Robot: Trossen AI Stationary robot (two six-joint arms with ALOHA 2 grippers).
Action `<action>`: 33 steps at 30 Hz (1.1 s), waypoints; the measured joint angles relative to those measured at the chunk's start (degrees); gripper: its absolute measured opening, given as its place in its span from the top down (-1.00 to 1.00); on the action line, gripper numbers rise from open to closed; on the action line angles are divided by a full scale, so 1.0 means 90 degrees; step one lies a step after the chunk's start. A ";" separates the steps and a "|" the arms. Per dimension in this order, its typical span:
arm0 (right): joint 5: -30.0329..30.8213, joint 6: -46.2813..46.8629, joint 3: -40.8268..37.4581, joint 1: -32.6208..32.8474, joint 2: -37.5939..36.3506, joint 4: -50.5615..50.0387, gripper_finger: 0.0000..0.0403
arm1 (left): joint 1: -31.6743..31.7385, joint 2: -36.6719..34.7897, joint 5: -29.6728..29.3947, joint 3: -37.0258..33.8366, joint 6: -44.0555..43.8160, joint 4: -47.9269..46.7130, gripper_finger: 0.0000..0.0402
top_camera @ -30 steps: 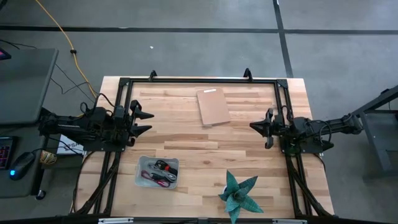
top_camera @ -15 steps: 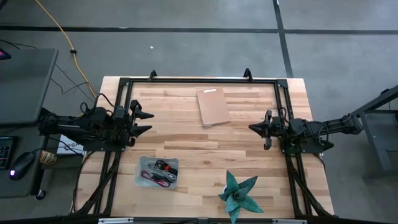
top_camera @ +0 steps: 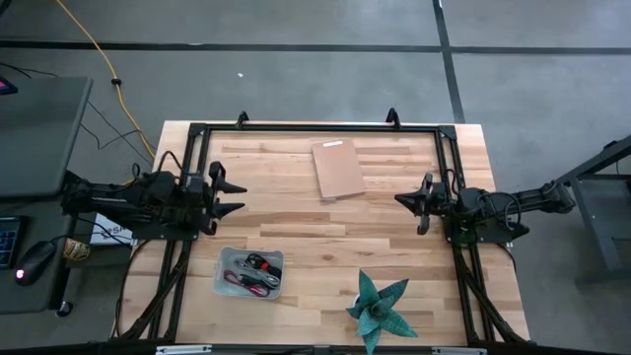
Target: Pick and place USB-C Cables
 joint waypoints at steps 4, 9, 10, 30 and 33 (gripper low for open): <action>-0.0002 0.0000 0.0000 0.0000 0.0000 0.0000 0.99 | 0.0000 0.0000 0.0086 -0.0014 0.0267 -0.0099 0.66; -0.0005 -0.0015 0.0000 0.0002 0.0000 0.0000 0.99 | 0.0001 -0.0147 0.0283 -0.0683 0.0264 0.0806 0.91; -0.0005 -0.0015 0.0000 0.0002 0.0000 0.0000 0.99 | 0.0001 -0.0189 0.0280 -0.0851 0.0245 0.1052 0.91; -0.0013 -0.0017 -0.0005 0.0000 0.0000 0.0000 0.99 | 0.0715 -0.0619 0.1199 -0.1469 0.0003 0.0803 1.00; -0.0014 -0.0017 -0.0005 0.0000 0.0000 0.0000 0.99 | 0.0711 -0.0619 0.1197 -0.1469 -0.0004 0.0724 1.00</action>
